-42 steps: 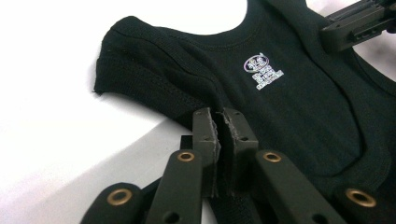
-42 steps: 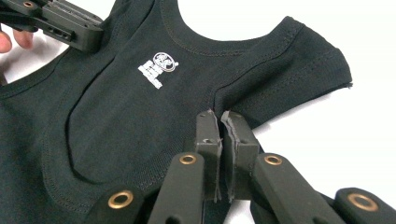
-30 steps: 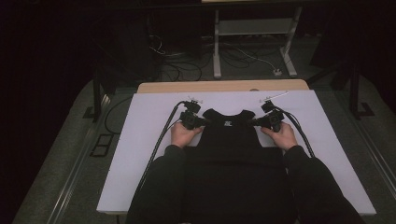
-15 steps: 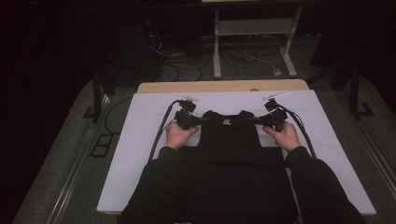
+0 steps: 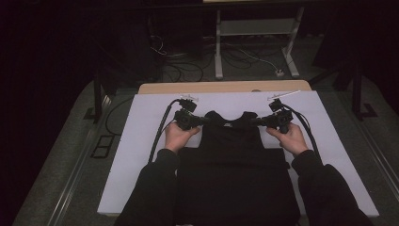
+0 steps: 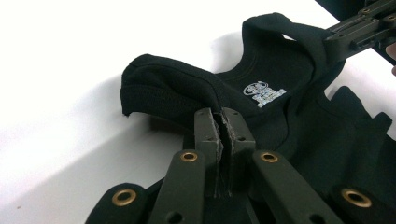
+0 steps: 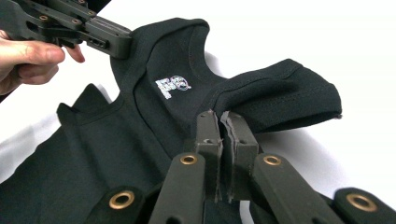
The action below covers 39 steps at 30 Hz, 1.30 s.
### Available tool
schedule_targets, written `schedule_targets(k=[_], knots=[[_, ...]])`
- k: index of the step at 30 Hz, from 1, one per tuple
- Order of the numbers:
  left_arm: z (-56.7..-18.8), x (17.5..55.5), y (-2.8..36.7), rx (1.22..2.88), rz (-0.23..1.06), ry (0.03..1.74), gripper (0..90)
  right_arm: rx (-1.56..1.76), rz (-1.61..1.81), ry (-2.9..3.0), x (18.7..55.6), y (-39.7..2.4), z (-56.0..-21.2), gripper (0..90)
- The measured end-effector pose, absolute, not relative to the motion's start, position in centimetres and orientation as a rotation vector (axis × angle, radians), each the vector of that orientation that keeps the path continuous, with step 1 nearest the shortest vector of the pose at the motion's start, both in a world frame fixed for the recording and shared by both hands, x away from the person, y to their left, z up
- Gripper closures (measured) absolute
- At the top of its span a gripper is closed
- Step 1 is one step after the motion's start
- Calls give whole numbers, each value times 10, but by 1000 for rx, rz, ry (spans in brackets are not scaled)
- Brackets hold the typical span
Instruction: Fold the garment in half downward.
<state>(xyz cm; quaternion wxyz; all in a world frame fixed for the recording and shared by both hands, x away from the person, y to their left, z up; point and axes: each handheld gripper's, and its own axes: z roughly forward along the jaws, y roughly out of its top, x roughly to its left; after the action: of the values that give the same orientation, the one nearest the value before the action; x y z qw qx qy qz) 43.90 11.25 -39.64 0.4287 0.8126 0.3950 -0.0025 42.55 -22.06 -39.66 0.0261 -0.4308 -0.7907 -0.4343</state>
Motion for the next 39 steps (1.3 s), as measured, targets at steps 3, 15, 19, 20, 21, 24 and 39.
schedule_targets(k=[3,15,19,20,21,24,39], knots=[[-395,434,113,2025,-7,980,855,-1321,-1358,-2441,422,-222,-393,843],[-388,418,116,2034,5,936,855,-1294,-1365,-2439,405,-227,-389,843],[-383,412,116,2030,13,919,854,-1274,-1369,-2460,398,-227,-387,843],[-382,410,117,2029,17,915,855,-1270,-1370,-2462,397,-227,-386,843],[-380,409,117,2034,20,911,855,-1262,-1372,-2464,396,-227,-385,843],[-378,405,118,2033,22,914,854,-1250,-1380,-2466,391,-226,-382,843],[-380,381,123,2041,9,901,854,-1199,-1357,-2480,365,-223,-378,841]])
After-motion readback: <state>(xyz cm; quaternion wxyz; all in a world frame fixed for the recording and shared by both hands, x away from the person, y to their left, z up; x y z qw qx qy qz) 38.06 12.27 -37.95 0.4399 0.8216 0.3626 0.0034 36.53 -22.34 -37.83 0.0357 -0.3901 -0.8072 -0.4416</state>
